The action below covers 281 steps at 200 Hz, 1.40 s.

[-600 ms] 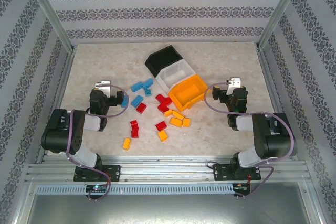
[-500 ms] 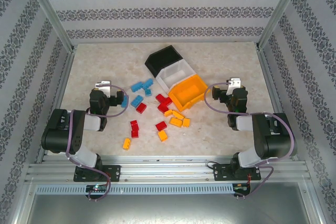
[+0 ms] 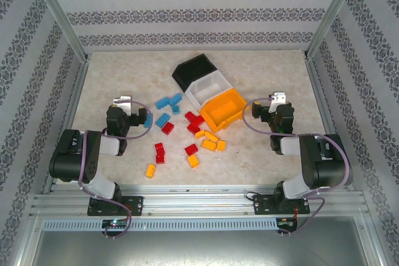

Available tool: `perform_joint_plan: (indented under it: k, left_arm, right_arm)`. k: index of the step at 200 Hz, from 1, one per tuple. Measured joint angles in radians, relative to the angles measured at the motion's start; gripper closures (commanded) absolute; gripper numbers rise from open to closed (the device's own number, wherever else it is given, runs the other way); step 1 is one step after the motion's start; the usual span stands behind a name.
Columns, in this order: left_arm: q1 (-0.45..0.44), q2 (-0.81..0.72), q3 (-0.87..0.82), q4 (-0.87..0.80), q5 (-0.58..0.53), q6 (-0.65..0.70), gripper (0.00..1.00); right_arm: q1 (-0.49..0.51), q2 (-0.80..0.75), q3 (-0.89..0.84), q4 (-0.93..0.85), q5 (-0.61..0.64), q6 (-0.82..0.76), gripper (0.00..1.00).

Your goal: Sort the legos into containers by color

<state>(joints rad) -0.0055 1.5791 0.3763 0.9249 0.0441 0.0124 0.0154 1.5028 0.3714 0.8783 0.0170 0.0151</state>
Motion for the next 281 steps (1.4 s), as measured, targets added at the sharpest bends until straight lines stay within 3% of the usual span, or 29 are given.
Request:
perform_joint_plan:
  k: [190,281]
  left_arm:
    - [0.0,0.0,0.0,0.0,-0.003,0.0,0.0]
    - [0.0,-0.01,0.003,-0.023,-0.14,-0.025,0.0]
  right_arm:
    - [0.0,0.0,0.0,0.0,0.0,0.0,0.02]
    - [-0.006,-0.021,0.002,-0.037,0.013,0.011,0.02]
